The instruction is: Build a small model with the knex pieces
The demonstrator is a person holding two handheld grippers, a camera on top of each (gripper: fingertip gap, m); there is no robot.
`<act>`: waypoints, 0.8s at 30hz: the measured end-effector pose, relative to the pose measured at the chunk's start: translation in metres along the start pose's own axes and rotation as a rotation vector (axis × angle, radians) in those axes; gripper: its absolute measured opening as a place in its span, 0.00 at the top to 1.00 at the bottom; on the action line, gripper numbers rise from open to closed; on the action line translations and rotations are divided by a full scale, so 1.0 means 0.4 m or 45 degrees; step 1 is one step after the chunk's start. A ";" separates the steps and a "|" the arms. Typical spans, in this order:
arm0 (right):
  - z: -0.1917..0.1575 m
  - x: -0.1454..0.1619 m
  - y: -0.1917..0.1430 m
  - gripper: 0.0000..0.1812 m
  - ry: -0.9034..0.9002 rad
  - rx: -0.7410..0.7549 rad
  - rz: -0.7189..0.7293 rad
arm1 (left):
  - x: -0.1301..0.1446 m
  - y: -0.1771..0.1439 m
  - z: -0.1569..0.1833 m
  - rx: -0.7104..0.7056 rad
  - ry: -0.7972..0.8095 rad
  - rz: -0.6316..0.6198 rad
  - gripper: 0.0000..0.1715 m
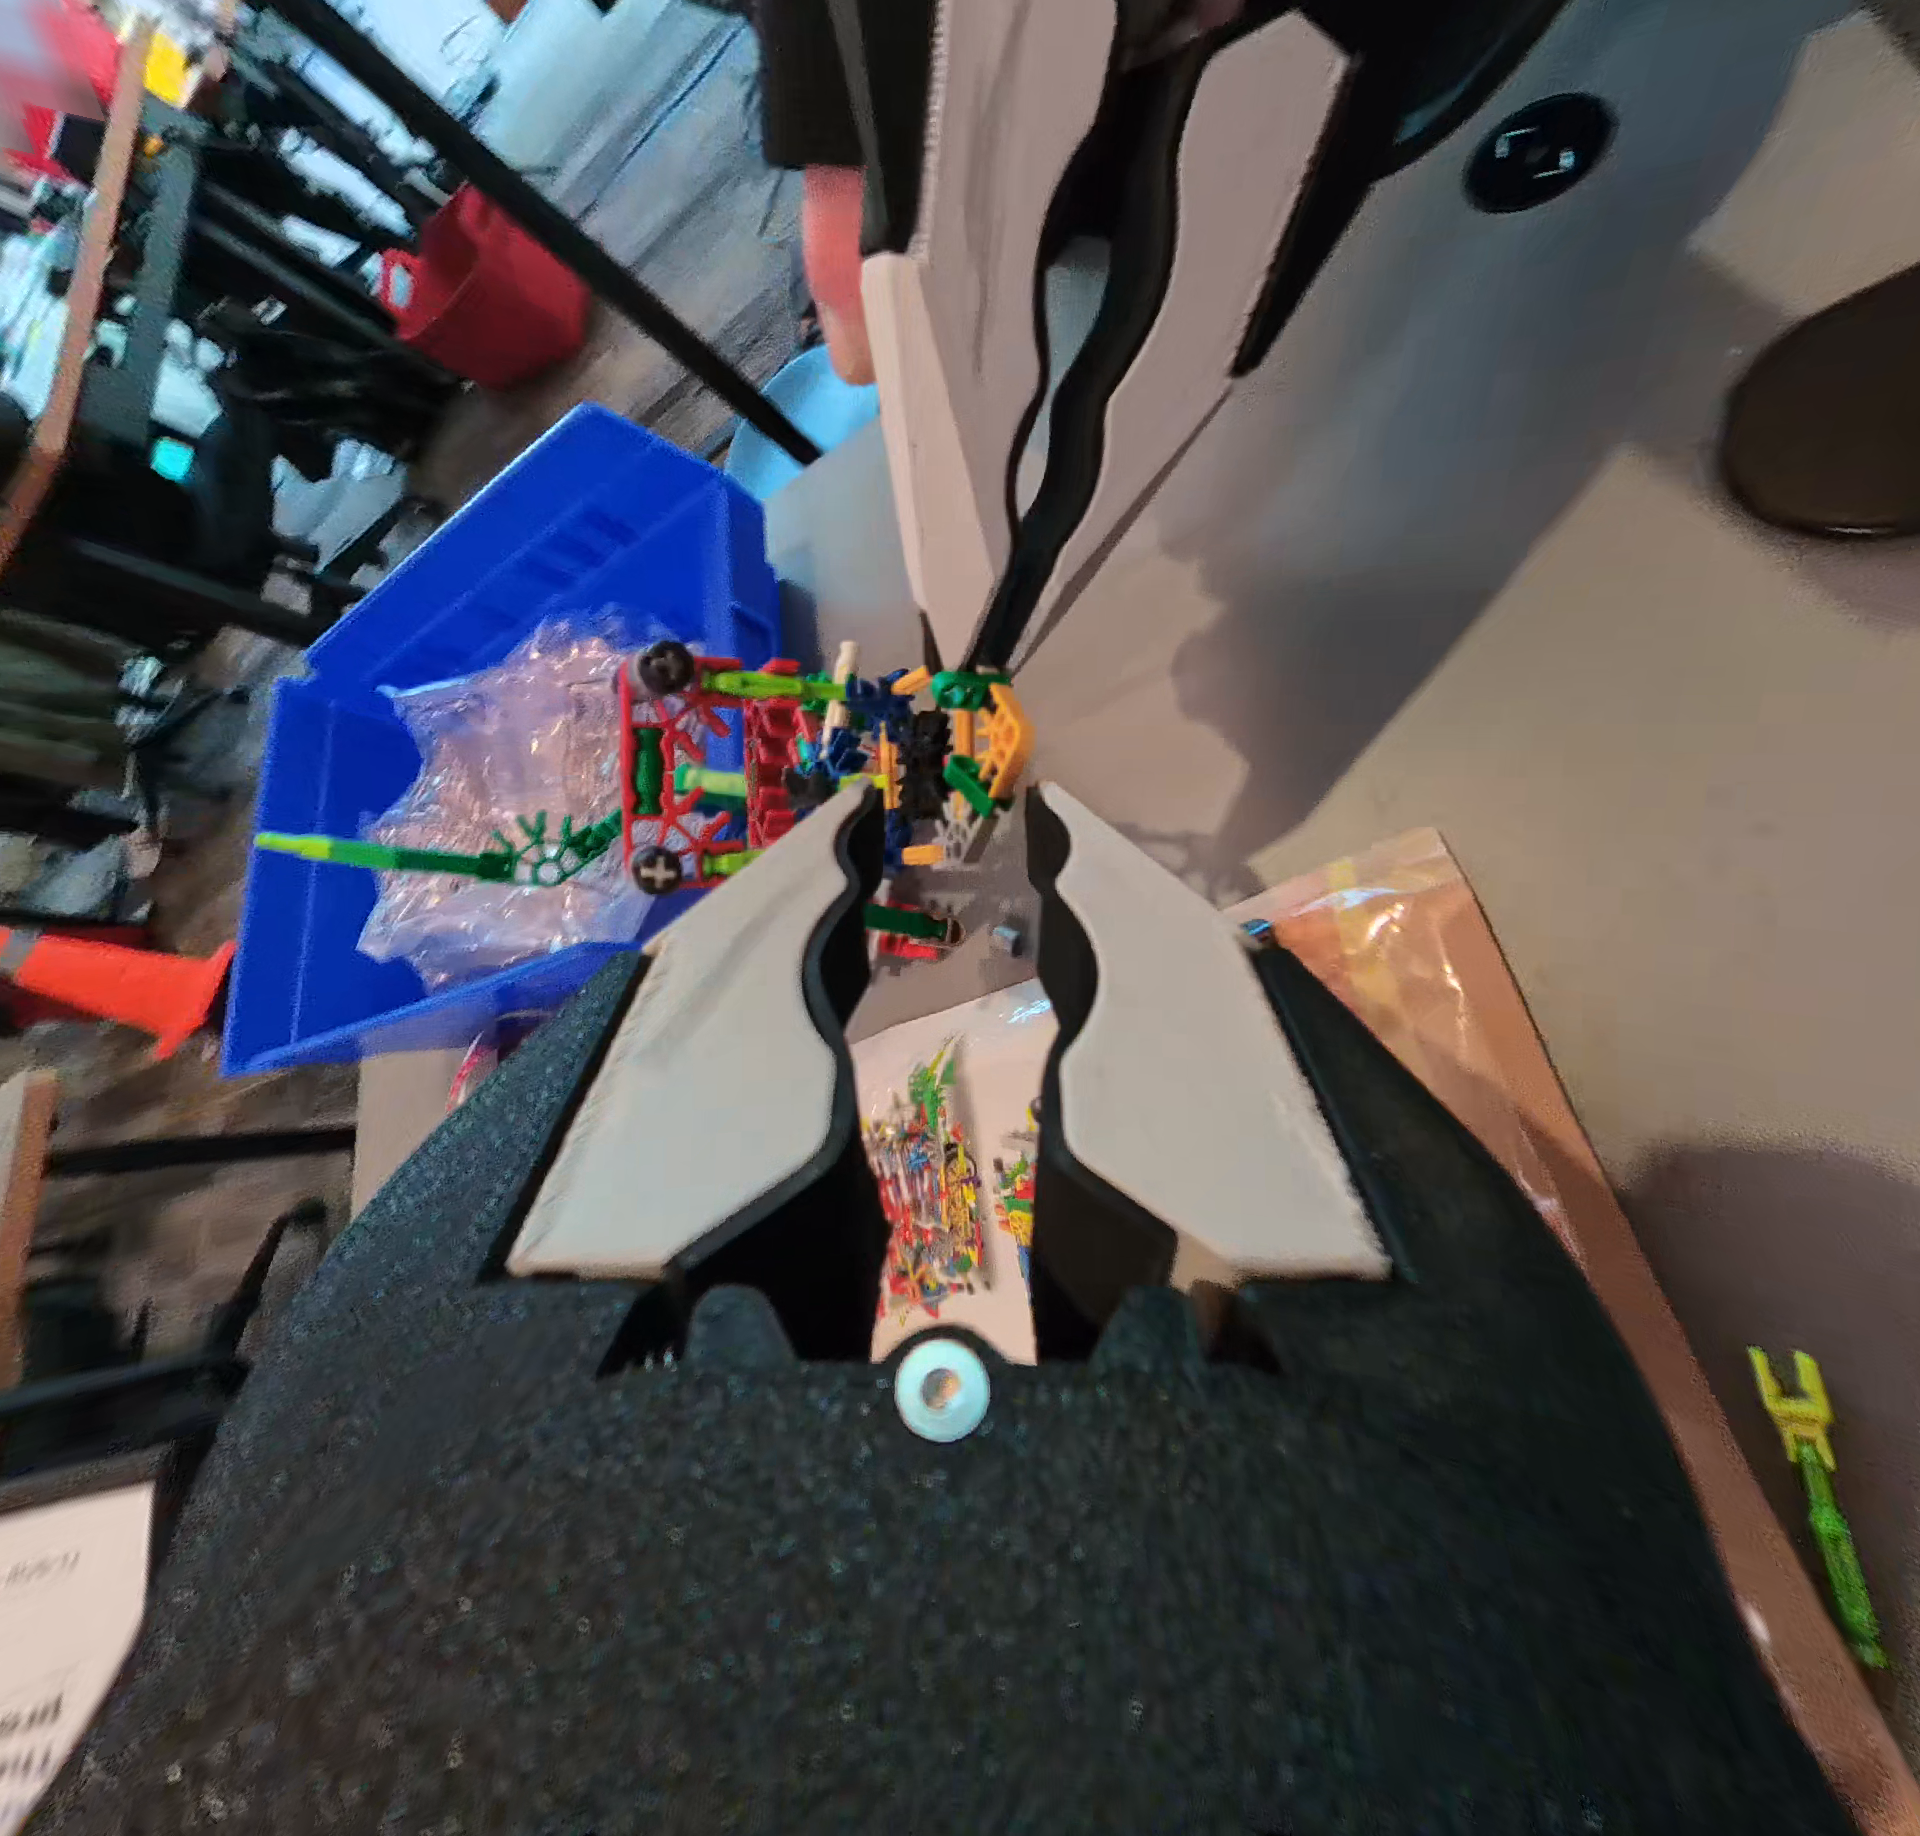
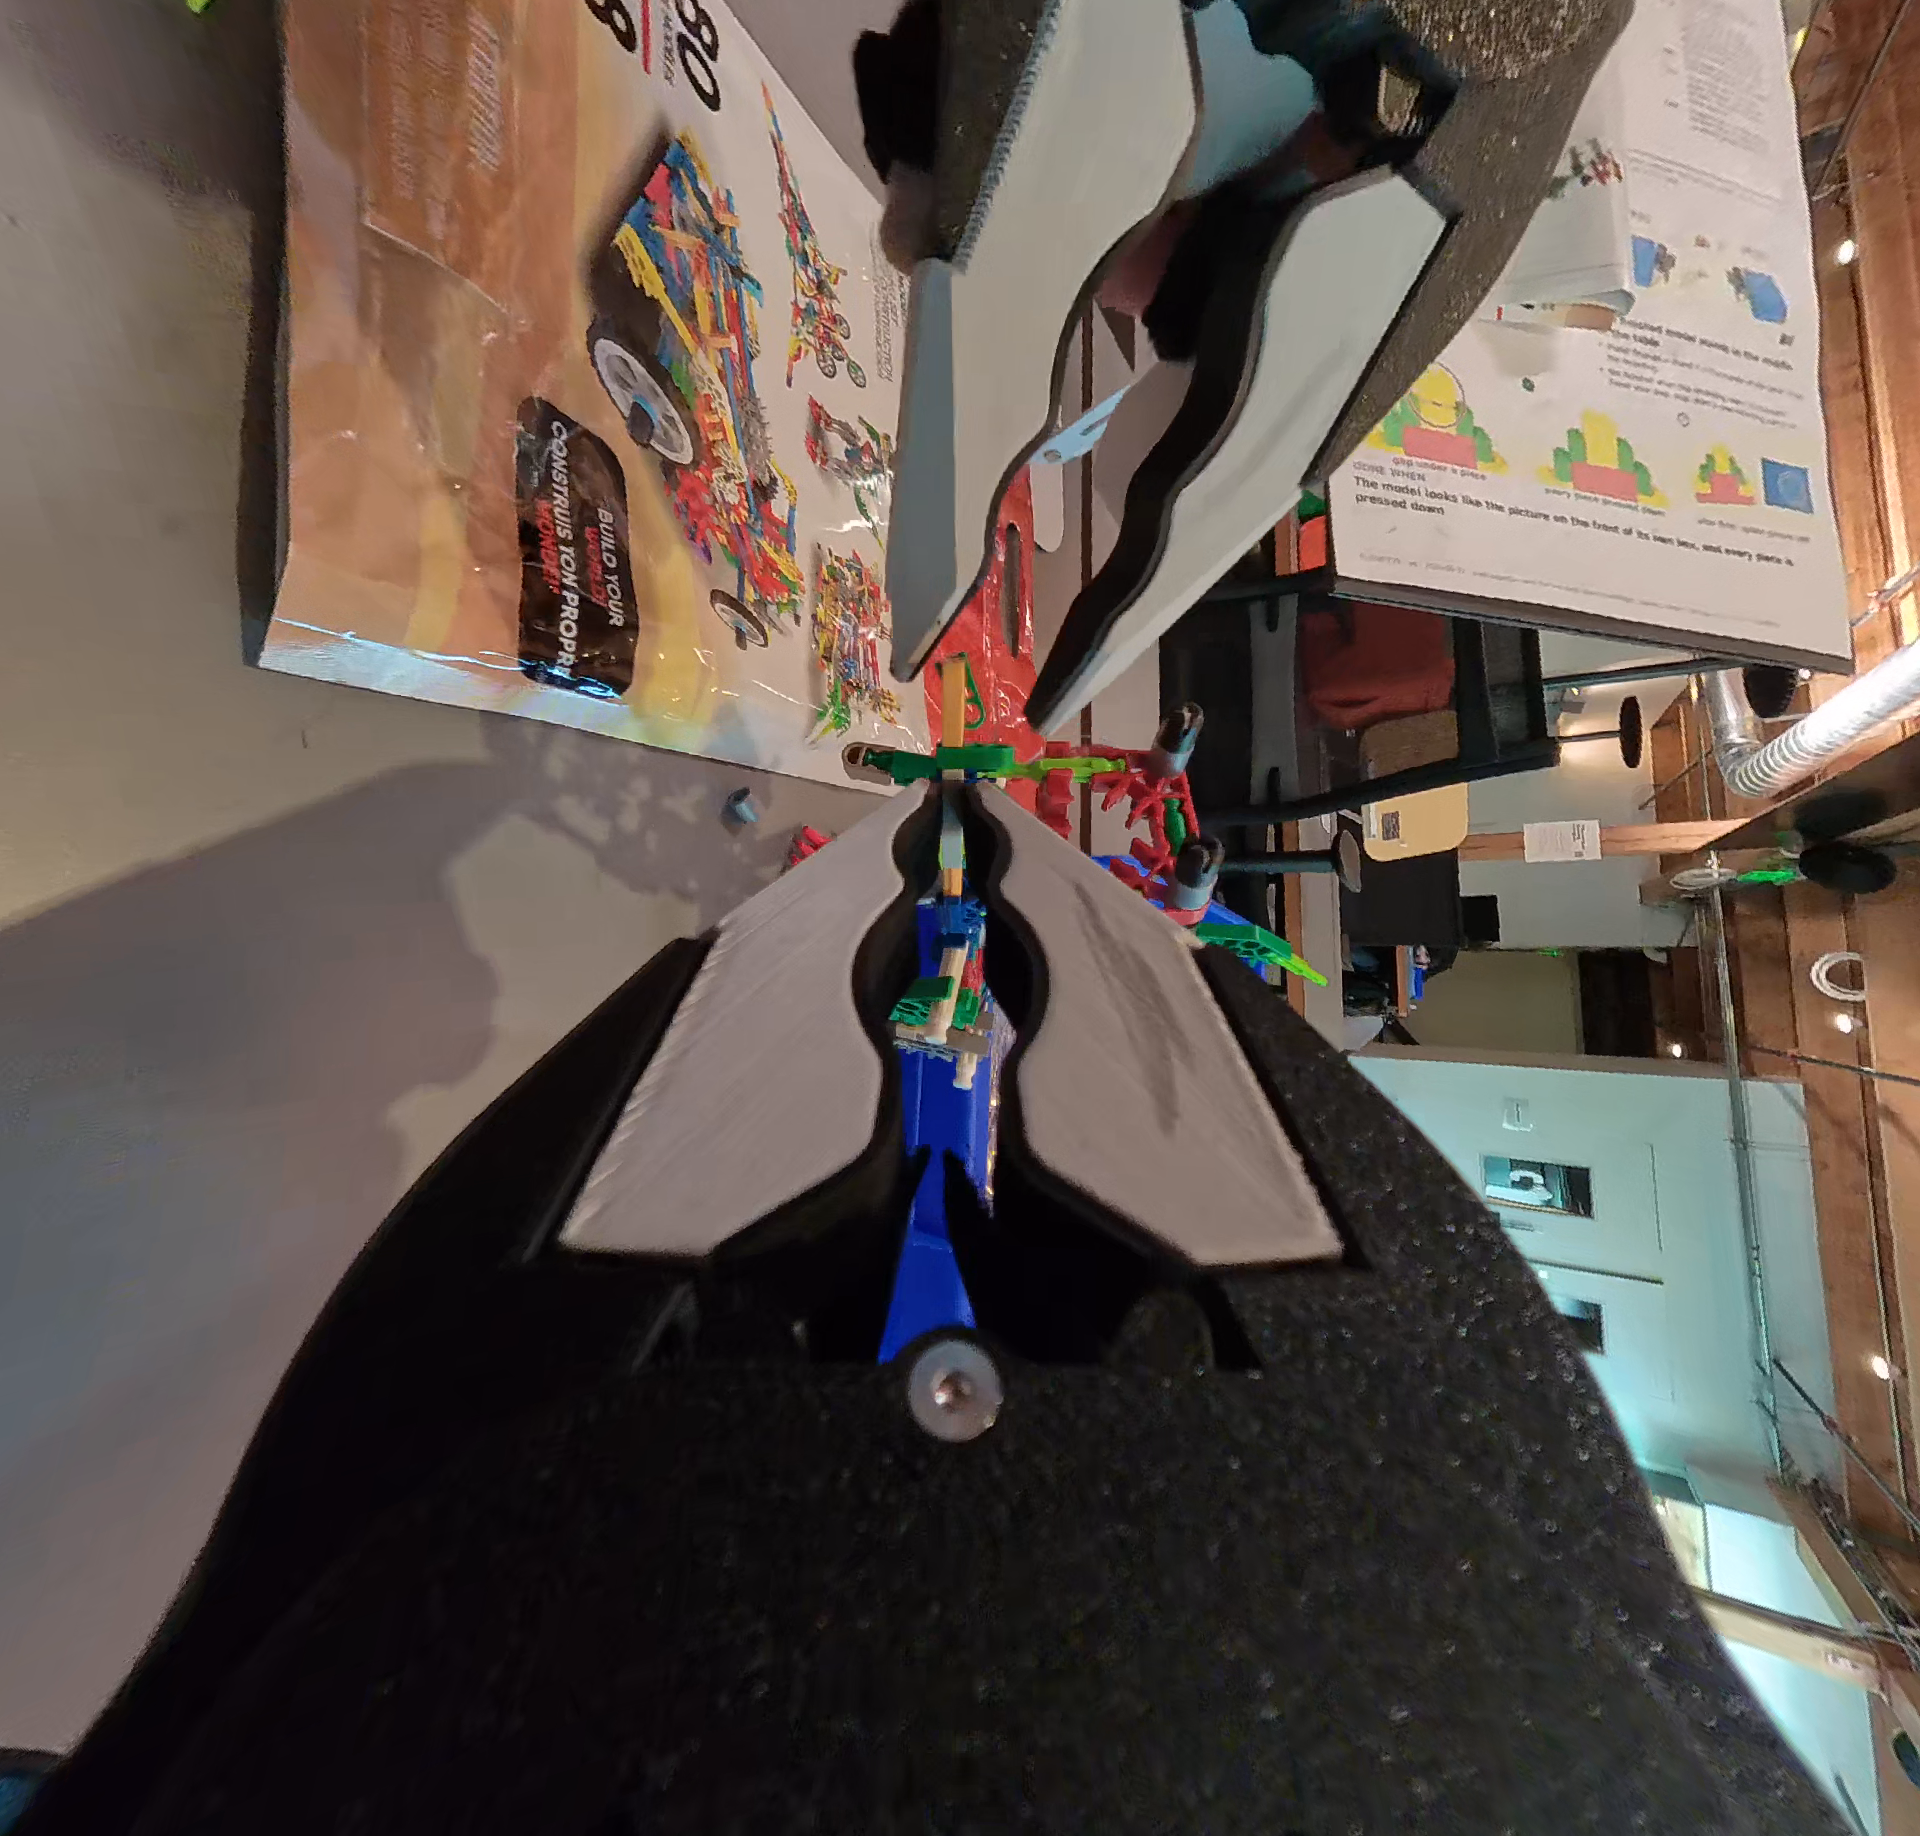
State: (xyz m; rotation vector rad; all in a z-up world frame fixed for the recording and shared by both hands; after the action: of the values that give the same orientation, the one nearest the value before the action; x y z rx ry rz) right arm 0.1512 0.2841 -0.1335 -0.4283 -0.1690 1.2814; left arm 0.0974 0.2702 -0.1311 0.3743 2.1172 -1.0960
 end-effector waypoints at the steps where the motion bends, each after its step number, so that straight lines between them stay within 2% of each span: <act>1: -0.002 -0.002 -0.001 0.99 -0.004 -0.006 0.006 | -0.002 -0.001 0.003 0.034 0.017 0.024 0.86; 4: -0.006 -0.006 -0.001 0.99 -0.019 -0.012 0.013 | -0.005 0.002 0.020 0.133 0.039 0.029 0.86; 7: -0.011 -0.011 -0.002 0.99 -0.031 -0.024 0.032 | 0.010 0.017 0.023 0.145 0.082 -0.023 0.90; 14: -0.017 -0.012 -0.003 0.99 -0.025 -0.038 0.039 | 0.013 0.022 0.030 0.164 0.103 -0.012 0.93; 19: -0.012 -0.004 -0.002 0.99 0.007 -0.035 0.032 | 0.011 0.023 0.025 0.089 0.150 0.021 0.93; 24: -0.001 0.004 -0.002 0.99 0.049 -0.013 0.028 | 0.005 0.019 0.014 -0.013 0.161 0.120 0.94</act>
State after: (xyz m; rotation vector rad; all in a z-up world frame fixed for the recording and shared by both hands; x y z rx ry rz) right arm 0.1526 0.2852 -0.1337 -0.4642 -0.1384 1.2936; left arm 0.1028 0.2700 -0.1391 0.5458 2.1910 -1.0305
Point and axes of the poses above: each gripper's, where its closed fingertips meet, y out along the fingers, x out of its underside, z = x × y across the jaws, the point moved 3 cm from there along -y, back along the fingers, and after that the axes turned 13 degrees about -y, right-handed, at the moved point
